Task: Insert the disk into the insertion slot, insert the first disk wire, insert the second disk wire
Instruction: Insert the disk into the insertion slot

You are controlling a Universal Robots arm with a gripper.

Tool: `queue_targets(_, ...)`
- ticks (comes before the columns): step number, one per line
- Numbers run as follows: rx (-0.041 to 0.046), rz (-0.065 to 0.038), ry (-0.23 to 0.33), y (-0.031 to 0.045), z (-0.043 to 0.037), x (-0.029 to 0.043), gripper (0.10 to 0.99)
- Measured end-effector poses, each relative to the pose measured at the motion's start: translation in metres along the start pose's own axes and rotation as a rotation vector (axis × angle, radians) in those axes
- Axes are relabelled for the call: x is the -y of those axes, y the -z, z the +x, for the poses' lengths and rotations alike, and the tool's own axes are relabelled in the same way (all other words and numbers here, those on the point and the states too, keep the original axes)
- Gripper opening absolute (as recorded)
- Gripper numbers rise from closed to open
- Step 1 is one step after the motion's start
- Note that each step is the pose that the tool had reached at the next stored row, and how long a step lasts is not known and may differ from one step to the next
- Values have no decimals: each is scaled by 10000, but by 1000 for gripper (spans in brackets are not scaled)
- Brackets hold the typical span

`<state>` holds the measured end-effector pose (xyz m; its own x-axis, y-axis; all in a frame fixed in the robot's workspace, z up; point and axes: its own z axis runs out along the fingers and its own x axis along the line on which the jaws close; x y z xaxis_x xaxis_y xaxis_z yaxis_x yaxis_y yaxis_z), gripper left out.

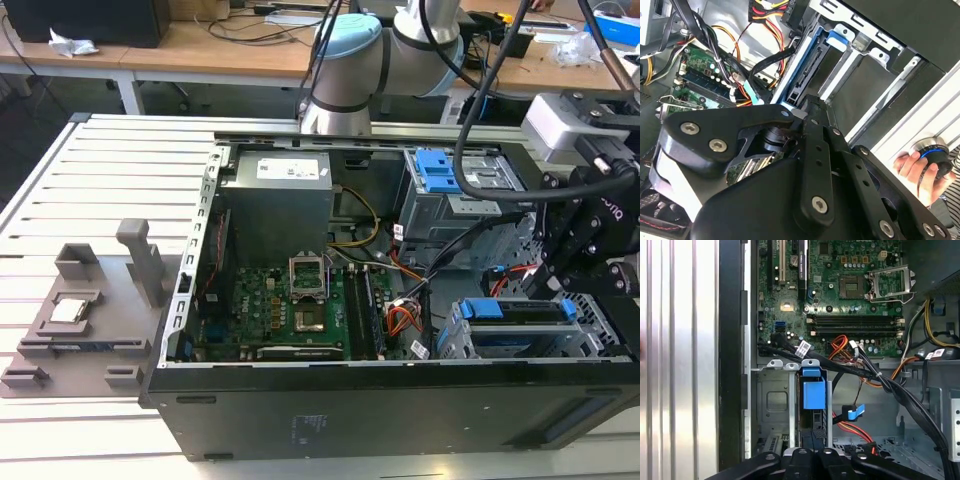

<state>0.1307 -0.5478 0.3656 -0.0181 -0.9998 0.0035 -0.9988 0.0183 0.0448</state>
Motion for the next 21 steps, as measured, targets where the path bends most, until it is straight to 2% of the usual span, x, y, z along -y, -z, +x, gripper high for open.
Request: queue_targets(21,1,0,0,-98,0,10,106)
